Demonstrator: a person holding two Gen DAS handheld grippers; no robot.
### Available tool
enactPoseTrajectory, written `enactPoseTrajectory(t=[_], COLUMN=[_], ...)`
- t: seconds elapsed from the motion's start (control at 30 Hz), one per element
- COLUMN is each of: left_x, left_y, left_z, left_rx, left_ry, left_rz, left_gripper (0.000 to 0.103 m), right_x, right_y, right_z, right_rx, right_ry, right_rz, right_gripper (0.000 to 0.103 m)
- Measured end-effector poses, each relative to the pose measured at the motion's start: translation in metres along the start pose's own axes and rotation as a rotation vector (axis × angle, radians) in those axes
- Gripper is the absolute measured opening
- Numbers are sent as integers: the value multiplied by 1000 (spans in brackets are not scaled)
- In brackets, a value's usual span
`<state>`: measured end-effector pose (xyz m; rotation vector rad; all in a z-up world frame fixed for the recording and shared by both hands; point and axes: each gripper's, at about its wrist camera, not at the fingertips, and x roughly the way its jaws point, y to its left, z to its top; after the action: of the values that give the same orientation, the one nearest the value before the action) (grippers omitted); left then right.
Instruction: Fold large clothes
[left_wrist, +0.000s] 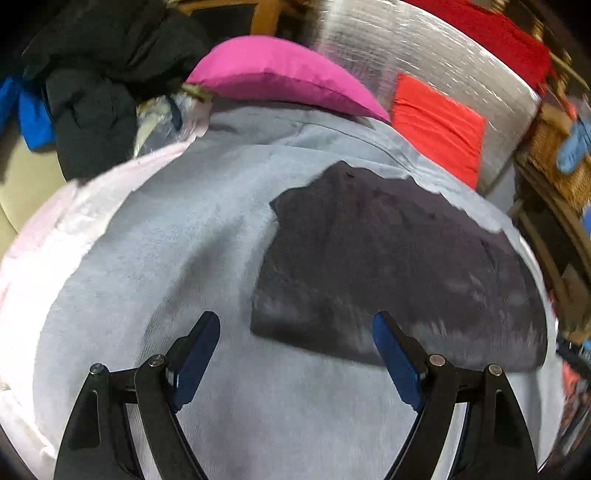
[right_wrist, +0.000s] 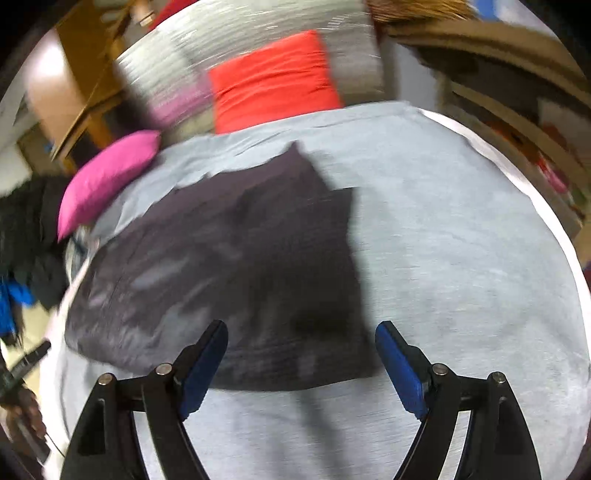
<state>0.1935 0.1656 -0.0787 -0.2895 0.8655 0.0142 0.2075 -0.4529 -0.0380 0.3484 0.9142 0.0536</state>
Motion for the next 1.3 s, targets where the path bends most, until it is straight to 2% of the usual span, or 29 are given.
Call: enactPoseTrajectory(t=[0.13, 0.2, 0.37, 0.47, 0.6, 0.73, 0.83, 0.97, 1.03, 1.2, 1.3], left_x=[34, 47, 77, 97, 112, 131, 134, 135, 135, 136, 135], left_y=[13, 12, 13, 14, 5, -3, -9, -16, -18, -21, -22], left_z=[29, 43, 73, 82, 84, 77, 72, 71, 71, 71, 71], left_rx=[-32, -21, -25, -52, -24, 14, 40, 70, 82, 100, 101], left_ry=[68, 94, 163, 215, 236, 276, 256, 248, 245, 236, 241], left_rz=[-28, -64, -176, -204, -233, -209, -203, -181, -175, -164, -163], left_gripper=[85, 85, 85, 85, 85, 85, 85, 85, 85, 85, 85], right_x=[9, 23, 63, 94, 113, 121, 122, 129, 132, 127, 129], right_y=[-39, -46, -36, -29, -18, -8, 3, 21, 23, 19, 23], right_z=[20, 32, 51, 63, 69, 72, 71, 65, 64, 62, 65], right_rx=[135, 177, 194, 201, 164, 106, 69, -22, -13, -22, -31], right_ry=[15, 42, 128, 187, 199, 203, 222, 244, 236, 240, 247], right_rz=[37, 92, 223, 250, 283, 281, 325, 278, 277, 263, 256], right_gripper=[85, 85, 85, 85, 86, 86, 84, 84, 81, 67, 64])
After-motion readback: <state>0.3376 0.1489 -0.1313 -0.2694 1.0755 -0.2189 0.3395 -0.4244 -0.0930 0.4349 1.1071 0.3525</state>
